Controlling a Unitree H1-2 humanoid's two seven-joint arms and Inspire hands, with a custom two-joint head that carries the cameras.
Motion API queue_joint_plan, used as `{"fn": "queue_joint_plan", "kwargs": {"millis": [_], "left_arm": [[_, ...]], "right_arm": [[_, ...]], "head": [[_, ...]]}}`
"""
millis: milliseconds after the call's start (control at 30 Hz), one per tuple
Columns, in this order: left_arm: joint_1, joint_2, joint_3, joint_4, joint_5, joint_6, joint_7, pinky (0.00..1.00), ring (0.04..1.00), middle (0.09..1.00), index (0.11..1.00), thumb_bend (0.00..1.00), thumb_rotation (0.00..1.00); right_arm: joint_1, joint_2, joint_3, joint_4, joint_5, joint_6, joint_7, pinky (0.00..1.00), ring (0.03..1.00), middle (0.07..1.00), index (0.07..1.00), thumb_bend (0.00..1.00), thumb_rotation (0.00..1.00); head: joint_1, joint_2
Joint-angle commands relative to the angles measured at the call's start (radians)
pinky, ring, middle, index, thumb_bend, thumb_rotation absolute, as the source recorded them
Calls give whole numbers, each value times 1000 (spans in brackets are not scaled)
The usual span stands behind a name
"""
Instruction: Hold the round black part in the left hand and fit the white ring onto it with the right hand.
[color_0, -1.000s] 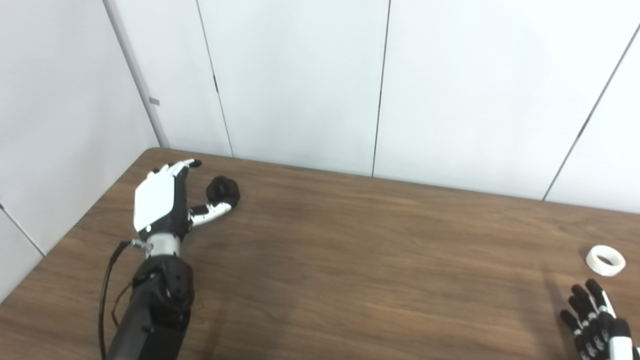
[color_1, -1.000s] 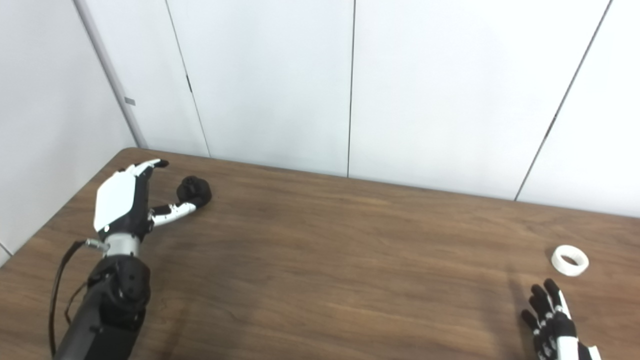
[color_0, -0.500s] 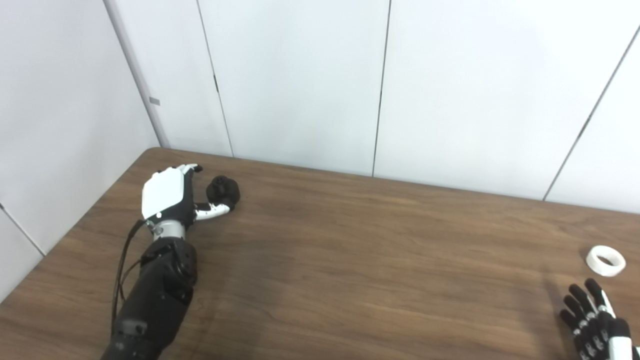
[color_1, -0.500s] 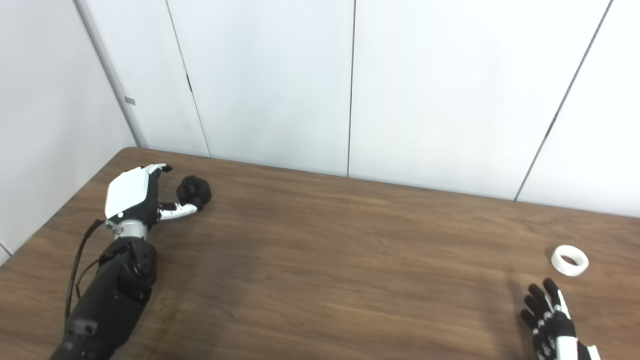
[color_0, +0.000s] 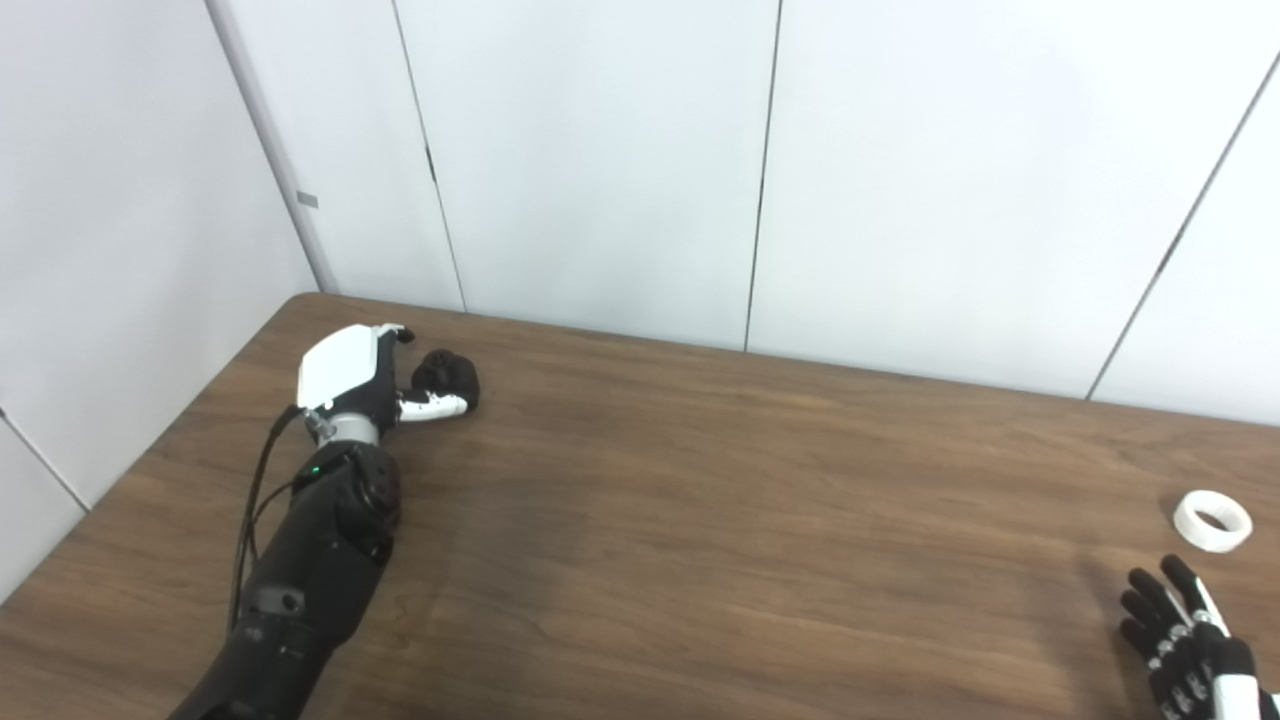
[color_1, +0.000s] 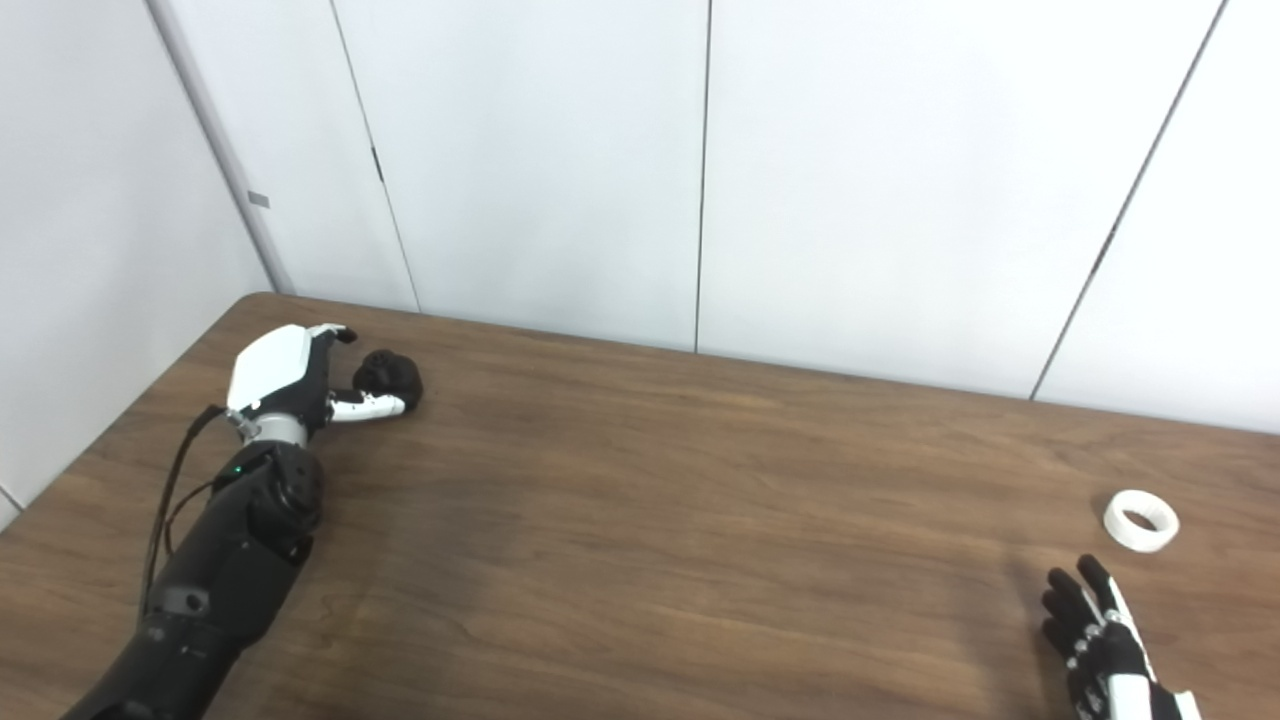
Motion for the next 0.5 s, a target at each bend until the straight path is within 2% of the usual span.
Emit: {"fn": "queue_joint_plan", "kwargs": {"millis": [0,200,467], "left_arm": [[-57,27,16,1,-16,-2,37,998,940,888,799,945,369],[-76,15,23,33,-56,22,41,996,926,873,779,951,341],[-94,19,8,69,-45,33,37,962,921,866,760,933,349]], "right_arm": [[4,-9,-3,-5,4,5,1,940,931,928,958,632,1000],[10,-11,-4,-6,6,1,2,934,930,919,951,650,1000],[15,-15,-4,-12,-3,5,0,929,926,921,954,655,1000]], "head": [[0,0],[-2,3],[-3,6]]}}
